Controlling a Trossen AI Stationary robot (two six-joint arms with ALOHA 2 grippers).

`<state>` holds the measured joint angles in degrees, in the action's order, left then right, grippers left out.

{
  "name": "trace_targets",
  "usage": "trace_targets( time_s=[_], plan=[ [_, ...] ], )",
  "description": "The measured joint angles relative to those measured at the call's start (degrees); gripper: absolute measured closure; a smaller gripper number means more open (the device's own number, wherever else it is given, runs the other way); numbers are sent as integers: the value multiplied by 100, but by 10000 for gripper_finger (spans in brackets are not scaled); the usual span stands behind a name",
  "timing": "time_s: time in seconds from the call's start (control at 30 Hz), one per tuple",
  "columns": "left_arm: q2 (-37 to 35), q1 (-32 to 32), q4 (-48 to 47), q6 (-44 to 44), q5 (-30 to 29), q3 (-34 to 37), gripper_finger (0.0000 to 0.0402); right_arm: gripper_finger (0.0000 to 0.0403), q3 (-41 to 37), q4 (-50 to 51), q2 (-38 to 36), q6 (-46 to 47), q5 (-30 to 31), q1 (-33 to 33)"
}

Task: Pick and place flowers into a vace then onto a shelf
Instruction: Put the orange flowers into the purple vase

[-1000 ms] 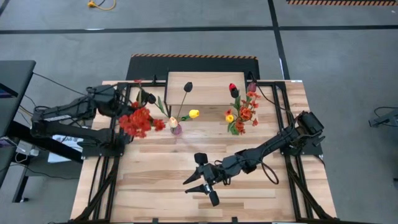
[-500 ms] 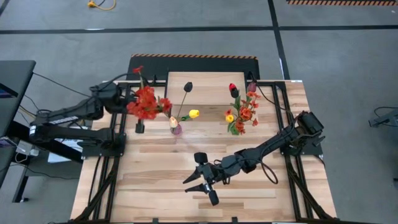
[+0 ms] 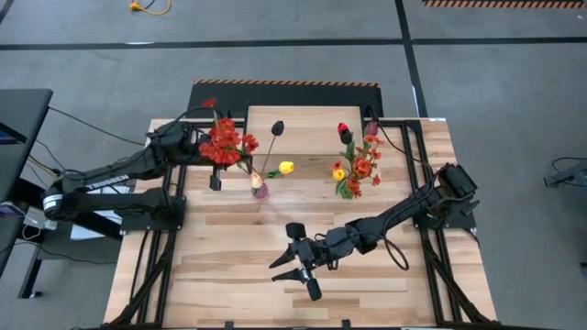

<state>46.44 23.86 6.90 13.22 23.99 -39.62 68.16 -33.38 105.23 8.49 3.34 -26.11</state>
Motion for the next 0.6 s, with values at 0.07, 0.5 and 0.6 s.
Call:
trace_targets(
  time_s=[0.07, 0.5, 0.6],
  plan=[
    [0, 62, 273, -142, 60, 198, 401, 282, 0, 1, 0, 0, 0, 0],
    [2, 152, 570, -467, 125, 455, 401, 282, 0, 4, 0, 0, -1, 0],
    [2, 152, 570, -475, 125, 455, 401, 282, 0, 6, 0, 0, -1, 0]
  ],
)
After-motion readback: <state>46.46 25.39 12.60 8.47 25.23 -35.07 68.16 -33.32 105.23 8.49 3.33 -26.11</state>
